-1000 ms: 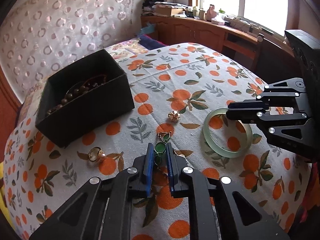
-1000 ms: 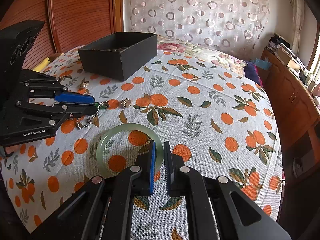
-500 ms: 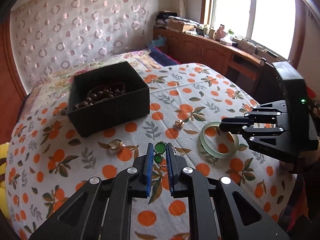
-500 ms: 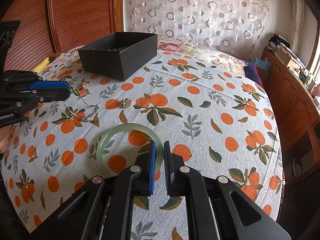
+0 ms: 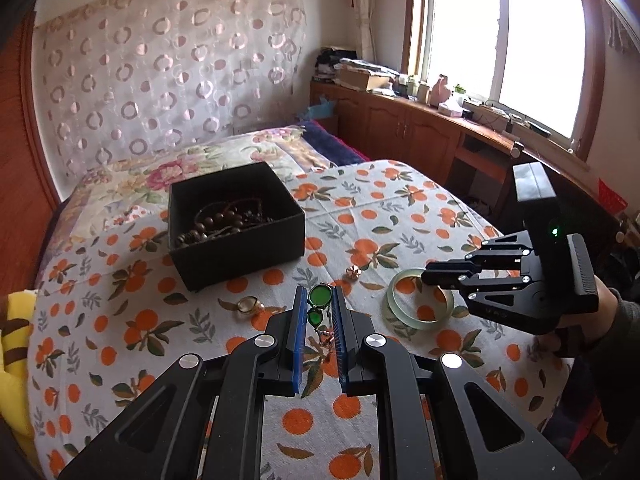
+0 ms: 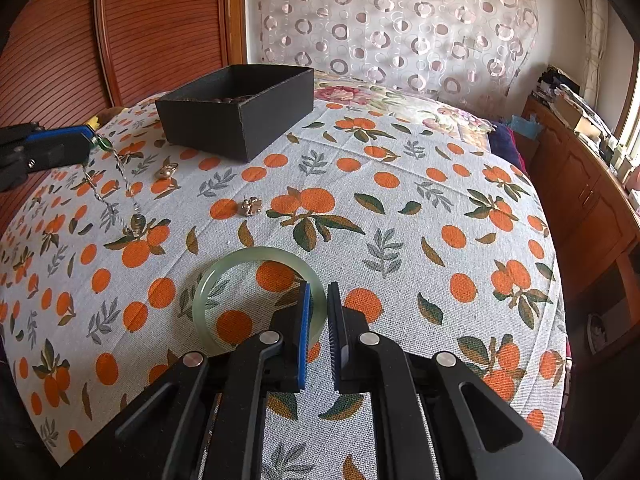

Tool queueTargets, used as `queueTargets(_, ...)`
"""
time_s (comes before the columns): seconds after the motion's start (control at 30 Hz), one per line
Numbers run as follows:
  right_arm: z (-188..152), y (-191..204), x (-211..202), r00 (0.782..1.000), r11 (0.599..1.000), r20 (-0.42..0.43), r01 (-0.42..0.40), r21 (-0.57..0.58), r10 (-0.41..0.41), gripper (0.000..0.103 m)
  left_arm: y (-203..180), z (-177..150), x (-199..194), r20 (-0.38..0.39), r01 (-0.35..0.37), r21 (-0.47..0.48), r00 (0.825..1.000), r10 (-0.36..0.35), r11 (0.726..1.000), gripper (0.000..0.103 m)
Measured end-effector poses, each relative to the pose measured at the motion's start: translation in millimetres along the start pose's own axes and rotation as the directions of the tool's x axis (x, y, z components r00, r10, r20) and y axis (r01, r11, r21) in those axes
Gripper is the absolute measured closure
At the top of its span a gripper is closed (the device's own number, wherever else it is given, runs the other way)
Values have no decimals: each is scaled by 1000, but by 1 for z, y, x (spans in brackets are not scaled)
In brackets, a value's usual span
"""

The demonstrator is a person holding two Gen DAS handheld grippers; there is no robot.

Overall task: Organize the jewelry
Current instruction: 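Close the right tool on the pale jade bangle while the left tool lifts the chain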

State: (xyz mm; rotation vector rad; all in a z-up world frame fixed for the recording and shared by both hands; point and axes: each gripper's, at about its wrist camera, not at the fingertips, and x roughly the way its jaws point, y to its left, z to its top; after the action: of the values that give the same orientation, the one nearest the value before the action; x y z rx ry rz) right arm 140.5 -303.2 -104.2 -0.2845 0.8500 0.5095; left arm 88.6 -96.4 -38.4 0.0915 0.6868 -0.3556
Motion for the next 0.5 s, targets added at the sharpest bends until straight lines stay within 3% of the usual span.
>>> queueTargets(0.27, 2, 5, -1, 1000, 1000, 3, 20, -13, -20, 94, 10, 2, -12, 31, -27, -13, 999, 28, 1000, 92)
queueTargets(0.5, 24, 14, -21, 996, 997, 76, 61, -43, -57, 95, 21, 8, -24, 65, -49, -21, 997, 50, 999, 92)
